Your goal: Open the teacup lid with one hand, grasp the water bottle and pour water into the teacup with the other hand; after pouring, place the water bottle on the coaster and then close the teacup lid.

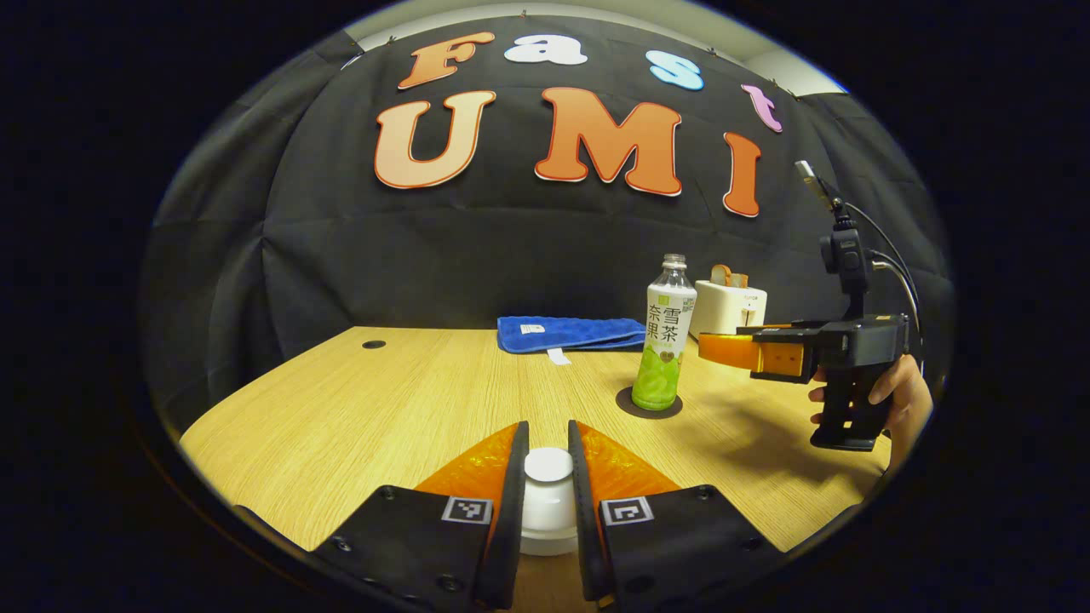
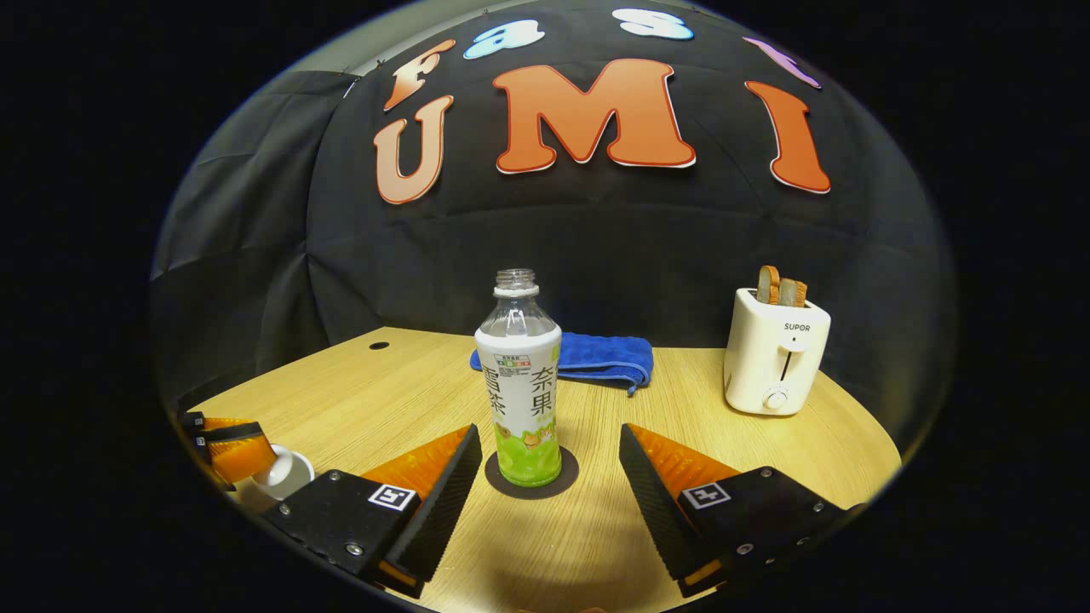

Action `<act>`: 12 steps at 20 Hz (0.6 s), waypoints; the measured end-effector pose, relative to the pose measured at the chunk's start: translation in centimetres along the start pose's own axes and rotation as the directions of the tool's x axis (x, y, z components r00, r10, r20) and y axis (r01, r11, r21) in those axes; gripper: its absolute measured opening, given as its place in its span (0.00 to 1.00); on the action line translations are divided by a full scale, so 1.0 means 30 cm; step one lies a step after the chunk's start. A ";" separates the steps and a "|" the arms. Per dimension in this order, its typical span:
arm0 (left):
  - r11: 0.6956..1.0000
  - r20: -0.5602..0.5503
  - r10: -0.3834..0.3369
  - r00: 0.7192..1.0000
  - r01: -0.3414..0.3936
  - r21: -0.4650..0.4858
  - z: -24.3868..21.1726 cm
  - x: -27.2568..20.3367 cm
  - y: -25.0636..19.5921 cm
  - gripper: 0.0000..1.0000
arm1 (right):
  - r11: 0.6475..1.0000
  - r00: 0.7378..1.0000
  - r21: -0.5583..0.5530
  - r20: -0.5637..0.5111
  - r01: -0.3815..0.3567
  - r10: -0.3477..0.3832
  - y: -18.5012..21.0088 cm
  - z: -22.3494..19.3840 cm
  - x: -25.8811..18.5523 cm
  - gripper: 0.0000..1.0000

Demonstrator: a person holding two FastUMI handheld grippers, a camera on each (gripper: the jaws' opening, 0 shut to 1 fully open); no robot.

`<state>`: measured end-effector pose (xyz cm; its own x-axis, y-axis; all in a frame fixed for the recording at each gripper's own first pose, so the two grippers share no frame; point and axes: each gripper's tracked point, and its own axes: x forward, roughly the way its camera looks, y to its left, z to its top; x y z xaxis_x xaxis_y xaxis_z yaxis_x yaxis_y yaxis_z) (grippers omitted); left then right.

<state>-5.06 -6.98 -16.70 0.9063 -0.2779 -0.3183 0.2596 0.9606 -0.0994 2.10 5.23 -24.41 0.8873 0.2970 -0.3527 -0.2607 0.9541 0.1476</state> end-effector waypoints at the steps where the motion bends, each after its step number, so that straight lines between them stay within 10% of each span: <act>1: 1.000 -0.006 0.007 1.000 -0.007 0.009 -0.008 0.001 -0.001 0.33 | 1.000 1.000 -0.004 0.003 0.006 -0.006 -0.010 -0.001 -0.007 0.98; 12: 0.998 -0.065 0.029 0.997 -0.025 0.055 -0.054 0.027 -0.006 0.33 | 1.000 1.000 0.002 -0.008 0.021 -0.021 -0.026 -0.044 -0.070 0.98</act>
<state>-4.90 -7.40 -18.47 0.8900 -0.2499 -0.3814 0.2545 0.9663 -0.0394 -0.06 3.90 -25.00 0.8897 0.2772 -0.3628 -0.2413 0.9600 0.1417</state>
